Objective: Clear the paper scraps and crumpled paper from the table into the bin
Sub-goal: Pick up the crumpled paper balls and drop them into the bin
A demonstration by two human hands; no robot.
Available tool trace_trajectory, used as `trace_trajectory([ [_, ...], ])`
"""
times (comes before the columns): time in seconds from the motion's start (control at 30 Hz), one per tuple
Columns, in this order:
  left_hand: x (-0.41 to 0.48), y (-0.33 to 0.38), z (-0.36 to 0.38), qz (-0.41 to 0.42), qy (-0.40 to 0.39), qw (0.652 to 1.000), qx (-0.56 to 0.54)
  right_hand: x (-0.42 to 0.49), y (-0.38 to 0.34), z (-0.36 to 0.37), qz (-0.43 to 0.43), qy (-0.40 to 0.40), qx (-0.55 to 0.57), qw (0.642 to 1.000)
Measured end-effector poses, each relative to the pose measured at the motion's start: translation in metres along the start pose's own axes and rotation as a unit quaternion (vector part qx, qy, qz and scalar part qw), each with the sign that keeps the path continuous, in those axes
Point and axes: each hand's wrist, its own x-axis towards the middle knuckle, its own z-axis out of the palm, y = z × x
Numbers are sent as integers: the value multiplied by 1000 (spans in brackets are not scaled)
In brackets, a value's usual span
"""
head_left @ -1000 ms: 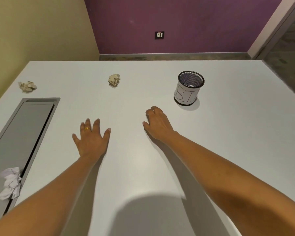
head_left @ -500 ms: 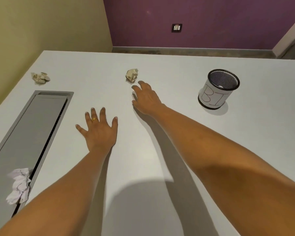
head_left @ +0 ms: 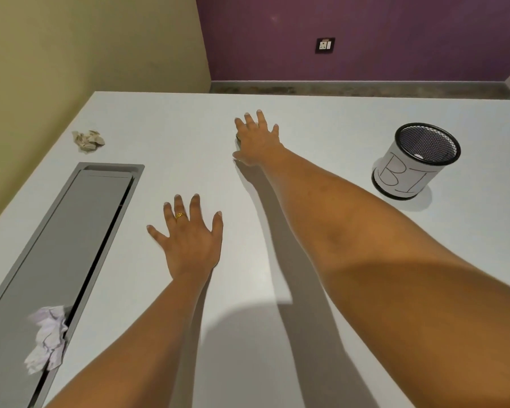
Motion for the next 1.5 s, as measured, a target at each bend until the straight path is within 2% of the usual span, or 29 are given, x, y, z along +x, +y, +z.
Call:
trace_trajectory([
  [0.07,0,0,0,-1,-1,1000,0,-3,1,3,7,-4,3,1000],
  [0.4,-1,2,-2,-3,-3,1000,-6,-46,11,29,-11,104,83,991],
  [0.53,-2,2,-4,-1,-5,1000,-12,-72,15,39,-14,144,75,987],
  [0.63,-5,3,-4,1,-2,1000,-18,-93,17,39,-16,138,54,989],
  [0.83,-26,8,-3,17,8,999,-27,-132,19,33,38,121,79,989],
  [0.97,-50,21,-1,14,-11,999,-29,-156,24,32,114,135,178,968],
  [1.1,-79,50,2,28,-40,998,-29,-174,34,27,193,105,337,915],
  [1.3,-106,85,7,54,-56,997,-25,-198,58,22,302,99,475,820],
  [1.37,-106,86,8,51,-53,997,-24,-204,66,23,319,88,545,770],
  [1.5,-105,86,8,52,-48,997,-23,-219,77,20,332,101,706,618],
])
